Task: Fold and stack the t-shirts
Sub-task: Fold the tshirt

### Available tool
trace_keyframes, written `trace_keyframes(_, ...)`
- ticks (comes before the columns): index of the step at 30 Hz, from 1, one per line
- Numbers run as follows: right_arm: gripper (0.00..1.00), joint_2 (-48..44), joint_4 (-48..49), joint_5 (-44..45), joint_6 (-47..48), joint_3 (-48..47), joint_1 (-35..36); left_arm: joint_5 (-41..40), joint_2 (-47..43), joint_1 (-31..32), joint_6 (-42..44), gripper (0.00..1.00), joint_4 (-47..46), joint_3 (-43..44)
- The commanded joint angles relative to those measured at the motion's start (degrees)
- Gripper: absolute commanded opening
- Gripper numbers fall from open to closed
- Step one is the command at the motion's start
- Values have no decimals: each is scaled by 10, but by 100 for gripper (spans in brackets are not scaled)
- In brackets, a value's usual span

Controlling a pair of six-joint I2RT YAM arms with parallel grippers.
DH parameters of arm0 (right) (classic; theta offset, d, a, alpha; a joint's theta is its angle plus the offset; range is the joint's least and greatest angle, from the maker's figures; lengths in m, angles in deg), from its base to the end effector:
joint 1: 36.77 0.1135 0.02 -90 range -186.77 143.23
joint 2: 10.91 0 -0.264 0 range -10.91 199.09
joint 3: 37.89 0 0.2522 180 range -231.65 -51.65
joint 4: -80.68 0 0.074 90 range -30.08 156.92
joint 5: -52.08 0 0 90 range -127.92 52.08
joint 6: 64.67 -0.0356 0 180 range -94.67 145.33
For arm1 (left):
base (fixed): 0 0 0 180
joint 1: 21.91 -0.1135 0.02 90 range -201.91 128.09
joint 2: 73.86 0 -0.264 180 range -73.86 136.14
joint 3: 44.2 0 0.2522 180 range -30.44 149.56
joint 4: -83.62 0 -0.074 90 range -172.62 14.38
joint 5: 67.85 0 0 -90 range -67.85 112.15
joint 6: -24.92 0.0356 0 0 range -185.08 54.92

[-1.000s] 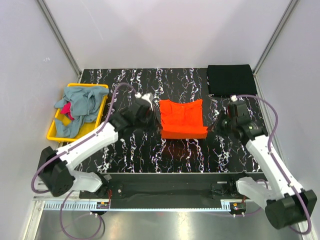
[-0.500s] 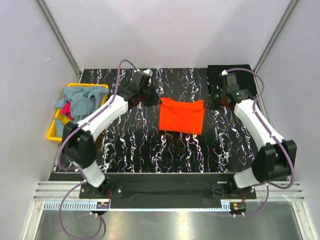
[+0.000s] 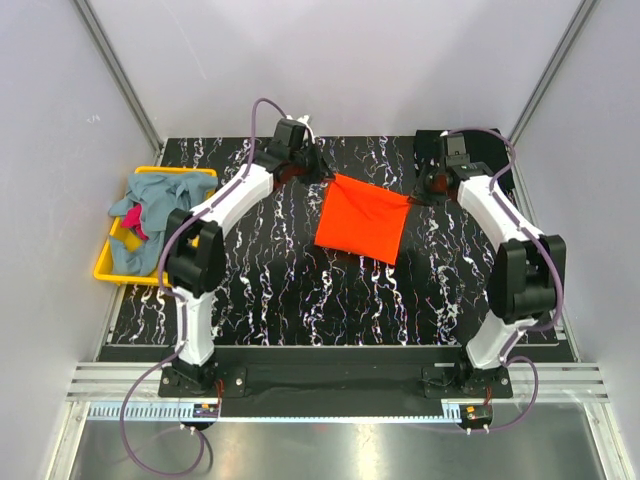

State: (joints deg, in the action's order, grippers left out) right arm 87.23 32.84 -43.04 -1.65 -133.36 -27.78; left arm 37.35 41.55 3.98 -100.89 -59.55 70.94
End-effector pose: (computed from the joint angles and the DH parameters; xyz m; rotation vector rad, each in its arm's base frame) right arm 0.3738 0.0623 0.2786 0.3493 2.4616 0.3812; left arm 0.4205 -0.2144 0.2854 -0.0475 2.3391 -0.8630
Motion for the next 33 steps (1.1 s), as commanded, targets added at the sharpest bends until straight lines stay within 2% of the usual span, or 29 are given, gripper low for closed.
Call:
trace_keyframes(1, 1, 39, 27, 23, 16, -41, -12, 30, 37, -15, 14, 0, -50, 58)
trace_keyframes(6, 2, 97, 34, 39, 12, -86, -20, 71, 126, -36, 4, 0, -75, 131)
trace_keyframes(7, 2, 112, 35, 47, 5, -92, -22, 87, 140, -37, 3, 3, -91, 144)
trace_keyframes(8, 2, 119, 34, 48, 0, -99, -23, 97, 166, -39, 3, 10, -103, 154)
trace_keyframes(9, 7, 127, 37, 49, -8, -104, -27, 105, 179, -42, 1, 15, -113, 173)
trace_keyframes(11, 19, 149, 36, 98, -18, -121, -29, 121, 216, -47, -7, 32, -137, 202)
trace_keyframes(14, 22, 175, 39, 103, -13, -148, -39, 168, 241, -61, -35, 44, -179, 216)
trace_keyframes(15, 24, 180, 37, 73, -4, -154, -45, 184, 244, -65, -37, 46, -185, 219)
trace_keyframes(16, 32, 177, 32, 62, -2, -156, -50, 193, 242, -66, -36, 47, -178, 218)
trace_keyframes(19, 47, 138, 31, 53, 1, -121, -52, 164, 208, -70, 7, 47, -138, 182)
trace_keyframes(23, 51, 95, 33, -49, 16, -35, -52, 106, 137, -70, 50, 47, -91, 92)
trace_keyframes(28, 55, 86, 50, -116, 57, 1, -52, 125, 114, -60, 86, 45, -81, 15)
trace_keyframes(30, 55, 86, 54, -188, 57, 22, -50, 115, 99, -51, 90, 44, -77, -33)
trace_keyframes(33, 55, 63, 81, -226, 45, 83, -50, 91, 68, -34, 95, 44, -80, -100)
